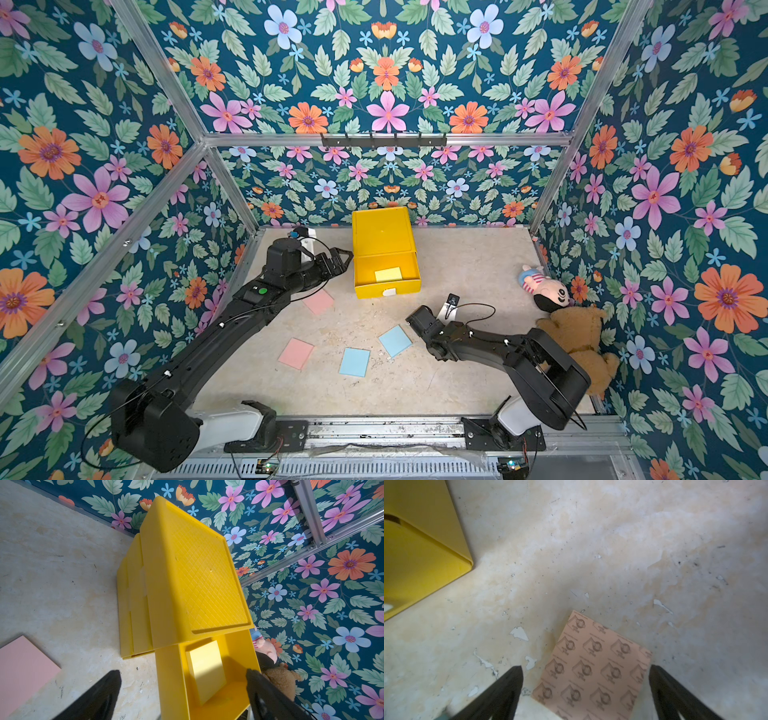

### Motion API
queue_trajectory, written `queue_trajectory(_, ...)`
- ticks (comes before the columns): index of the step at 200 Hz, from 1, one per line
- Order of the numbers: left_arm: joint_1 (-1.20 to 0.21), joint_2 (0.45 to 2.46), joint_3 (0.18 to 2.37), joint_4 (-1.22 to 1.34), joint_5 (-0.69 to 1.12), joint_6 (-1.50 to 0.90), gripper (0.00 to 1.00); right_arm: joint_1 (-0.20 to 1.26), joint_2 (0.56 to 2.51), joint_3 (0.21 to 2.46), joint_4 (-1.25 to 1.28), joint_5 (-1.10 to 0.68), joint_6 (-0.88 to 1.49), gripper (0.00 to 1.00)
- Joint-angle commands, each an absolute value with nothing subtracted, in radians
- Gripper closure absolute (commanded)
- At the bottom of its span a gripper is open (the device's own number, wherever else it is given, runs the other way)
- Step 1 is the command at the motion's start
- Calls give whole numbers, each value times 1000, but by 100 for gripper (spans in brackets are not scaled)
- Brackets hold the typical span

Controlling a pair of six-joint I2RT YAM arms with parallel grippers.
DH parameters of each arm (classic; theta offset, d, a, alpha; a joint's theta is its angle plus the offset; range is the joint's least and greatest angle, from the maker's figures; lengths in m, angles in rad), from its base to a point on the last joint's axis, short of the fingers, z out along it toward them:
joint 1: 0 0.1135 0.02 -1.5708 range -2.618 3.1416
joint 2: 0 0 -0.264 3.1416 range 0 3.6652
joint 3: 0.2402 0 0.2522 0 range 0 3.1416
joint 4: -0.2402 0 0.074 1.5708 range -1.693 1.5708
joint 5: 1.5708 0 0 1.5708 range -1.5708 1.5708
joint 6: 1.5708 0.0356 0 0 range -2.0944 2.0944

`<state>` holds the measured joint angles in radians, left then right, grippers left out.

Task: Please put the sticky notes in the drawer by color
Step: Pick up the sticky notes from the center of the board.

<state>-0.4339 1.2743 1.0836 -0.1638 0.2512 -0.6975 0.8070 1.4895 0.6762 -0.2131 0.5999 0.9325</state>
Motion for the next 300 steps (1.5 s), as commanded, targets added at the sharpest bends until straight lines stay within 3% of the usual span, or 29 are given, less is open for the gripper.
queue_trajectory(1,-434,1281,1091,-138,265,-697,0,807,1477,651,-219,598,958,1)
queue_trajectory(91,-434,1276,1085,-149,266,-690,1,805,1629,676,-137,531,989,1)
queue_trajectory(249,-434,1279,1069,-141,267,-692,0,719,1712,686,-84,427,924,1)
queue_trajectory(300,-434,1272,1066,-144,265,-693,0,765,1704,721,-241,502,882,1)
